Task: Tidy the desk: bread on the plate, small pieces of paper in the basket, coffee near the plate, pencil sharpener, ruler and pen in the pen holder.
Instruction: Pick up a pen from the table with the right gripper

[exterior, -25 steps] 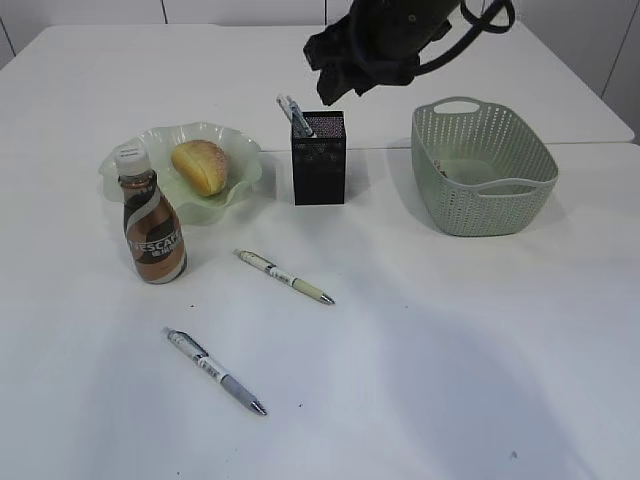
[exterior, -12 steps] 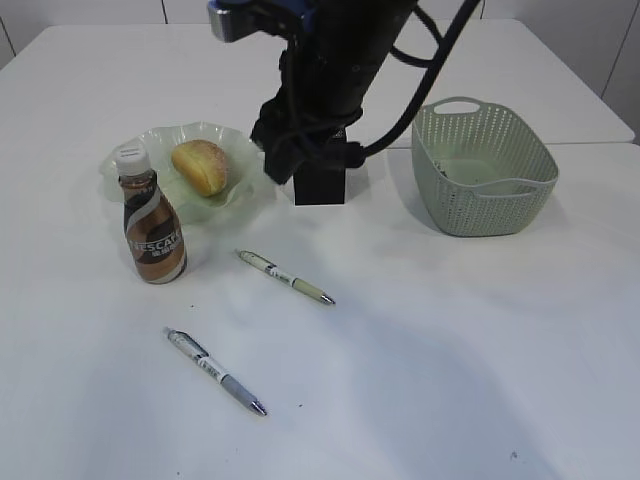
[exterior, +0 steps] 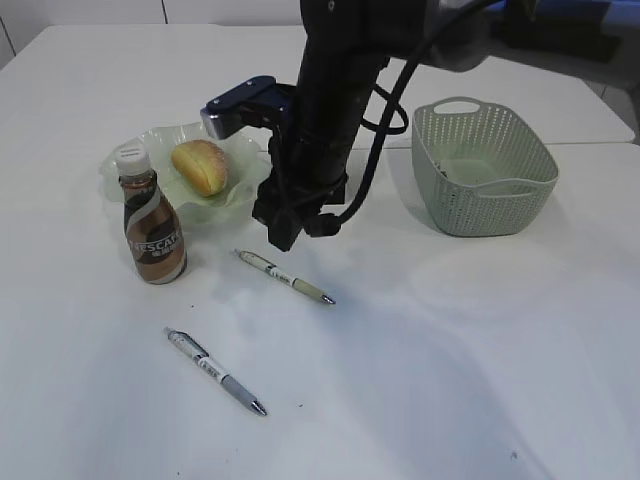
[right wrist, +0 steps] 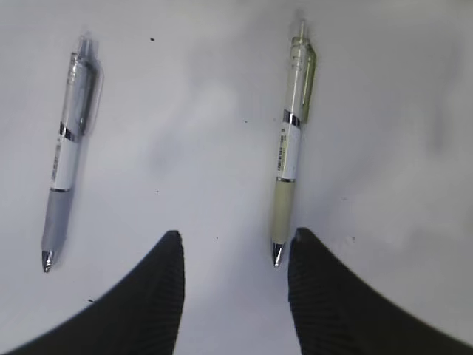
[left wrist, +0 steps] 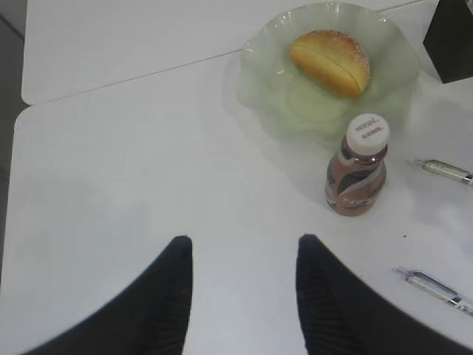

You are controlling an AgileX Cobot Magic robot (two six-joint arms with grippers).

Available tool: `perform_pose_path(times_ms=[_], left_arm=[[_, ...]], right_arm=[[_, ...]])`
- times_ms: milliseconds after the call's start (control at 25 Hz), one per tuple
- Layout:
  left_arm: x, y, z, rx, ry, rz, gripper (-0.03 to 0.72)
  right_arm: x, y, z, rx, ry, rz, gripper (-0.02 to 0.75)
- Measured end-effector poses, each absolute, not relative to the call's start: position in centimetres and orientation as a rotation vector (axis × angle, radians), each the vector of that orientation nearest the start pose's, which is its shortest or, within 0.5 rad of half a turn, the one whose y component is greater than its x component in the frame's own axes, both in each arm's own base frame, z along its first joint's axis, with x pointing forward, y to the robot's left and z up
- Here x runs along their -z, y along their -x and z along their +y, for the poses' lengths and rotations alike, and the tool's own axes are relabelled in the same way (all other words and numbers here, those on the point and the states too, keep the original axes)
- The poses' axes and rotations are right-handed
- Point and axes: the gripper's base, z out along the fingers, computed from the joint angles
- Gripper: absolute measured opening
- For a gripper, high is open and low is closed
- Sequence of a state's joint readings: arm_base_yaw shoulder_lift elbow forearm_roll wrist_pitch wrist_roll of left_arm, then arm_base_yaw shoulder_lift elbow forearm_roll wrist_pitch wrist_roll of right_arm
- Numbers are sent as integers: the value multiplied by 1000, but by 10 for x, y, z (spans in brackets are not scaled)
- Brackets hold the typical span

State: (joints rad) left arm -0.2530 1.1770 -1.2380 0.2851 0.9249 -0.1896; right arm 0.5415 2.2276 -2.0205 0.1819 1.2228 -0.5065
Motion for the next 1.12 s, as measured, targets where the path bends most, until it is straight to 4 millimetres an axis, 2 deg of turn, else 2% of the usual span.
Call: perform_pose_path(times_ms=[240, 600, 640, 800, 1120], left_arm=[[-395, -233, -39, -135, -158, 2325, 323], [-394, -232, -38, -141, -156, 2341, 323], [-394, -231, -38, -141, -156, 2343, 323], [-394, -231, -38, -142, -155, 2347, 323], [-394, -231, -38, -142, -155, 2347, 323]], right_arm=[[-206, -413, 266, -259, 1409, 2524, 373], [-191, -432, 278, -273, 1333, 2550, 373], [-195, -433, 279, -275, 1320, 2544, 373], [-181, -439, 282, -274, 1313, 2561, 373], [-165, -445, 285, -273, 1308, 2572, 373]])
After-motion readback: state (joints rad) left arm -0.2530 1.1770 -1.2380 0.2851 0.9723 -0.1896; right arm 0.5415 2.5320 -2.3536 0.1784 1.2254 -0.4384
